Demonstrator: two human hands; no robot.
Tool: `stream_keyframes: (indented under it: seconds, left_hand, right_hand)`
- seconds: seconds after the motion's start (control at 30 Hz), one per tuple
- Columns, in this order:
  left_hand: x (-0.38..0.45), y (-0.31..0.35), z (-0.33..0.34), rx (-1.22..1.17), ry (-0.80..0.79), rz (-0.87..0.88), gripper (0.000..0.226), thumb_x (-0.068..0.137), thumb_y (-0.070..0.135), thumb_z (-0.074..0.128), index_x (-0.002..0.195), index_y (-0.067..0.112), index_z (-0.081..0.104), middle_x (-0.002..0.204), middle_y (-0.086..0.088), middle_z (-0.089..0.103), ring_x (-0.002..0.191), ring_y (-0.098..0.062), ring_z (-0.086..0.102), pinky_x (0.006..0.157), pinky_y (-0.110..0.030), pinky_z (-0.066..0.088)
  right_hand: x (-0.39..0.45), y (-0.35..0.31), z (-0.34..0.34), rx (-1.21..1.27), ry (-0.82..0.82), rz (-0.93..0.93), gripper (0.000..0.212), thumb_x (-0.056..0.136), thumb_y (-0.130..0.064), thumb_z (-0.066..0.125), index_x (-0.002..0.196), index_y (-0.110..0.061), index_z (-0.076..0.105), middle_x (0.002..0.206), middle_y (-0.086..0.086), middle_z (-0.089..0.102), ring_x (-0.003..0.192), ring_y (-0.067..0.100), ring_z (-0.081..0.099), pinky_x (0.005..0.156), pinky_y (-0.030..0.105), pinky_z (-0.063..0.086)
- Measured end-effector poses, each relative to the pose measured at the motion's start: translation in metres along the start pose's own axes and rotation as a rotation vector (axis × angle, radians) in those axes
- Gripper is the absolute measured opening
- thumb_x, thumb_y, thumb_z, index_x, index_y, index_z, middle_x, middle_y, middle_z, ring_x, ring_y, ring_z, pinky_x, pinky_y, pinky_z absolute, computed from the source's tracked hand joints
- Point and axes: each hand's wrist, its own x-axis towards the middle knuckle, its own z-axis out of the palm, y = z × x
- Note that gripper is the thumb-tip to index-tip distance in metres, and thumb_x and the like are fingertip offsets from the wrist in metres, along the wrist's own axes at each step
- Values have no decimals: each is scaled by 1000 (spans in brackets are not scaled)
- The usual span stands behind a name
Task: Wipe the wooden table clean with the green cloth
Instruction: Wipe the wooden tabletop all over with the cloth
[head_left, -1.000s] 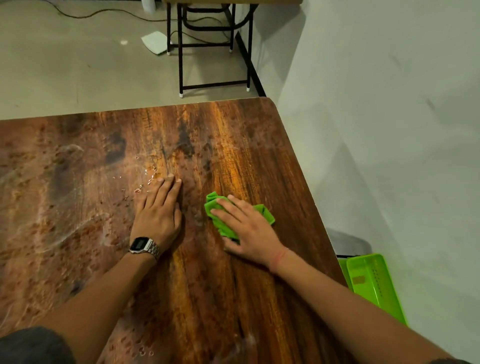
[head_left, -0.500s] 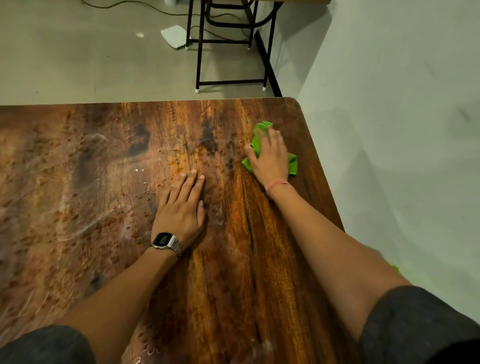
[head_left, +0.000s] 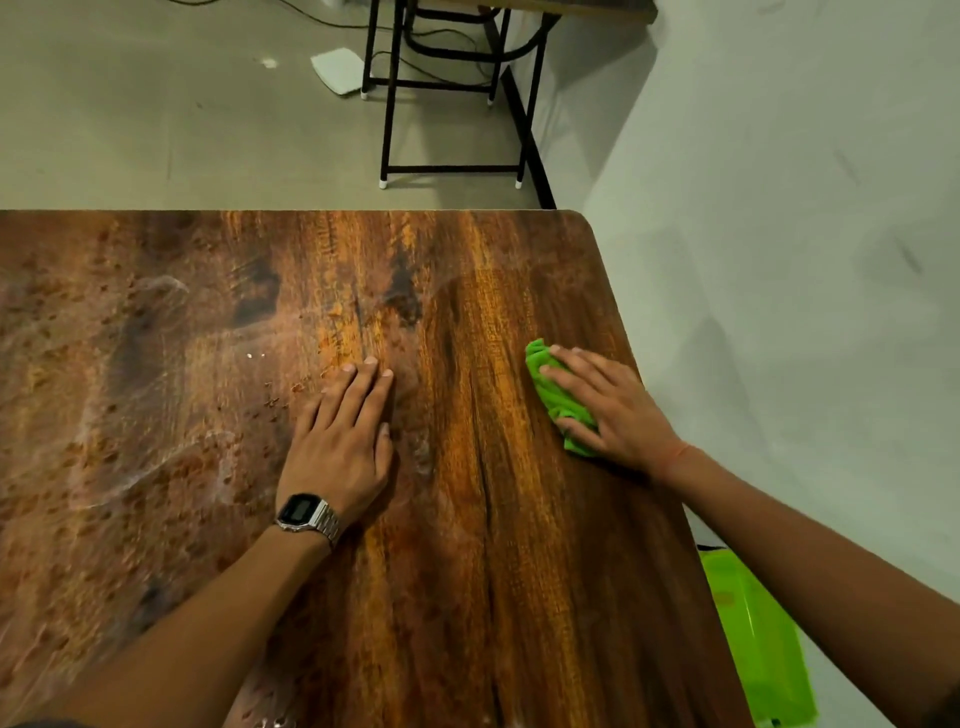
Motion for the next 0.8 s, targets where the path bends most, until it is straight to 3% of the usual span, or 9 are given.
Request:
stream_keyframes:
  seconds: [0.13, 0.27, 0.4, 0.47, 0.57, 0.63, 0.67, 0.73, 0.8]
  left_hand:
    - [0, 0, 0, -4, 6, -1, 59, 95, 37, 26, 150, 17, 30, 158, -4, 29, 145, -22, 25, 111, -42, 24]
    - [-1, 1, -1, 1, 9, 2, 59, 95, 37, 27, 150, 16, 31, 157, -4, 30, 145, -22, 26, 112, -40, 22]
    - [-1, 0, -2, -13, 6, -2, 60, 95, 38, 27, 151, 17, 30, 158, -3, 29, 146, -21, 25, 113, -40, 22]
    - [-1, 1, -2, -14, -1, -9, 60, 95, 37, 27, 151, 17, 29, 158, -3, 27, 146, -21, 25, 113, -40, 24]
    - [-1, 2, -2, -25, -2, -14, 60, 94, 37, 28, 151, 18, 29, 159, -1, 25, 146, -20, 25, 114, -40, 24]
    - [-1, 2, -3, -26, -7, -16, 60, 94, 37, 28, 151, 19, 29, 159, -1, 25, 146, -20, 25, 114, -39, 23]
    - [-1, 3, -3, -25, -9, -16, 60, 94, 37, 28, 151, 18, 29, 159, -1, 25, 146, -20, 25, 115, -39, 23]
    - [-1, 3, -4, -21, -8, -14, 60, 94, 37, 28, 151, 18, 29, 159, -2, 25, 145, -21, 26, 114, -40, 24]
    - [-1, 3, -4, -18, -9, -12, 60, 94, 37, 28, 151, 18, 29, 159, -2, 25, 145, -21, 27, 114, -40, 25]
  right_hand:
    - [48, 36, -2, 98, 67, 451, 56, 97, -57, 30, 148, -33, 29, 159, -3, 24, 137, 25, 30, 107, 47, 27]
    - [127, 30, -8, 173, 194, 840, 56, 94, -57, 40, 130, -16, 47, 137, 10, 43, 122, 31, 41, 98, 45, 36]
    - [175, 12, -23, 543, 246, 566, 29, 87, -47, 62, 86, -19, 54, 98, 2, 54, 85, 11, 51, 75, 22, 42]
    - [177, 27, -34, 625, 353, 607, 21, 85, -31, 69, 77, -18, 56, 86, 4, 57, 79, 16, 55, 72, 26, 42]
    - [160, 58, -42, 470, 451, 877, 9, 85, -16, 60, 91, -10, 65, 103, 12, 64, 103, 27, 58, 86, 29, 39]
    - [159, 43, -42, 464, 489, 713, 20, 87, -24, 54, 100, -12, 63, 110, 9, 62, 108, 29, 57, 89, 30, 40]
    - [164, 24, -39, 458, 424, 560, 29, 89, -36, 51, 109, -16, 61, 117, 7, 60, 113, 28, 55, 93, 33, 41]
    - [174, -24, -21, 288, 92, 310, 57, 90, -62, 36, 134, -28, 47, 149, 3, 40, 137, 29, 37, 109, 47, 32]
    - [180, -53, -1, 65, -70, 272, 72, 87, -74, 26, 148, -37, 29, 162, -1, 18, 148, 29, 16, 116, 58, 14]
